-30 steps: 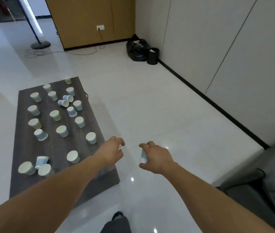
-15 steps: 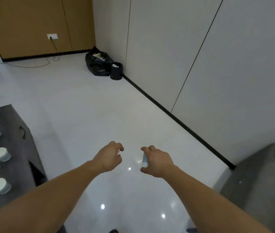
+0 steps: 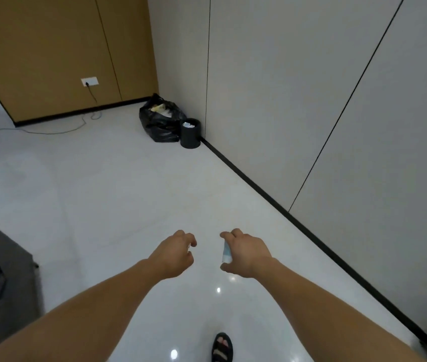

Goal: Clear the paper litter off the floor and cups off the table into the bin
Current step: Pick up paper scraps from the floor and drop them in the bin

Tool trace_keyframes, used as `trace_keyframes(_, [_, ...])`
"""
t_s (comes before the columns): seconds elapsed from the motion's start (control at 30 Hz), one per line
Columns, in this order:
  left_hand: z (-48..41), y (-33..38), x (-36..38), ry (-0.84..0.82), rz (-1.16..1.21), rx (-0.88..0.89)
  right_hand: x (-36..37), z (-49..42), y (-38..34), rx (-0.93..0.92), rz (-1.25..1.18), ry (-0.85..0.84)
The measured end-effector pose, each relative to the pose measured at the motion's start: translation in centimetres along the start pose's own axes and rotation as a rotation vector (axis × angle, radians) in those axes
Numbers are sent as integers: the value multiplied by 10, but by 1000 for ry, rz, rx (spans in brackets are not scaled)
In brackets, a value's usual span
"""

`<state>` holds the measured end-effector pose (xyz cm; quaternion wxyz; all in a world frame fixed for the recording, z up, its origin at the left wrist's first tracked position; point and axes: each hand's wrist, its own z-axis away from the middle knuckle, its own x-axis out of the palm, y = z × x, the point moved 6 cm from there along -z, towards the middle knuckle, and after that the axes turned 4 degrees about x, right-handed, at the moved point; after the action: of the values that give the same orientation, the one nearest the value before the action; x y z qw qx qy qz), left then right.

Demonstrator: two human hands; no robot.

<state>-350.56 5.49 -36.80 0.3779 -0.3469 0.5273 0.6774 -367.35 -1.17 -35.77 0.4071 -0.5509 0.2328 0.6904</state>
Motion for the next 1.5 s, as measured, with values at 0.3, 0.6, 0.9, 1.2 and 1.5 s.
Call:
trace_keyframes(0.3, [-165,-66,-68,43,54,-173,-71,-217,16,-183,84,-53])
trace_keyframes(0.6, [-377,-169,-169,85,46,-242,-138,-463,25,-226,148,-81])
trace_keyframes(0.9, [-612,-189,-245,-14,-6,-167,-215,-684,89,-155,114,-84])
trace_keyframes(1.2, [-854,-219,-327,17,30,-233,-303,-929,141,-220,120,-77])
trace_keyframes(1.5, [-1048,-318,-381,6,104,-265,-333,-1155,141,-202,155,-161])
